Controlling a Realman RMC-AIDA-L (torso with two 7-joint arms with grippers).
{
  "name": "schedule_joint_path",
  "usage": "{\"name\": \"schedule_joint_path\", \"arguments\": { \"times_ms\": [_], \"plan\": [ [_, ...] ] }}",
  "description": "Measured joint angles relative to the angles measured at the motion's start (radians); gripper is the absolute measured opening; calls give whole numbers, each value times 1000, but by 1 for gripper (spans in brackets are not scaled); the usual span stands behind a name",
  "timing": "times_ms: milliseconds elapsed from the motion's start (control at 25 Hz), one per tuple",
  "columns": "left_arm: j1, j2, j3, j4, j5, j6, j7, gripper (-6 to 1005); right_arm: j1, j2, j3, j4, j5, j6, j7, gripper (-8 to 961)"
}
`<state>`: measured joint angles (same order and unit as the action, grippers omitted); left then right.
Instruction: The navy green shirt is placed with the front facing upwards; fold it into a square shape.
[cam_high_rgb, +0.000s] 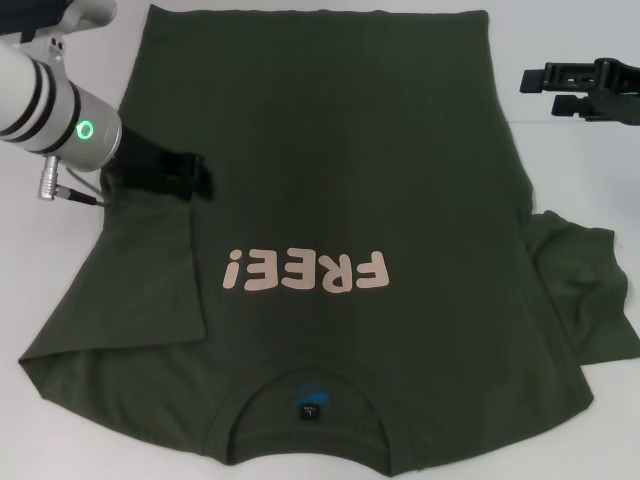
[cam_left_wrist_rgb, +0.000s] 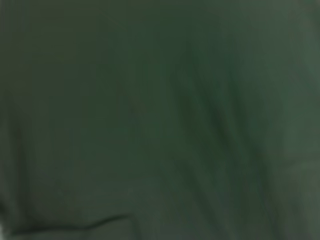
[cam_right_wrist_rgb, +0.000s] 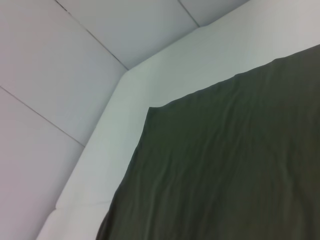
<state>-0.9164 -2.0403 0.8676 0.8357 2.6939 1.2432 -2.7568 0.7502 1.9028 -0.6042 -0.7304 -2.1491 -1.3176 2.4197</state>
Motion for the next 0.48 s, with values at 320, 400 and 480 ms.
{"name": "schedule_joint_path", "arguments": {
  "times_ms": [320,400,480],
  "plan": [
    [239,-9,-163,94,-492,287,584,443,-29,-3,19,-9,5,-45,-166,772],
    [316,-16,-163,96,-556,368,760,493,-39,-9,21,-10,0,-54,-194,772],
    [382,-32,-163,103,-584,420,887,543,-46,-18,18,-10,-16,-64,-192,771]
  ]
}}
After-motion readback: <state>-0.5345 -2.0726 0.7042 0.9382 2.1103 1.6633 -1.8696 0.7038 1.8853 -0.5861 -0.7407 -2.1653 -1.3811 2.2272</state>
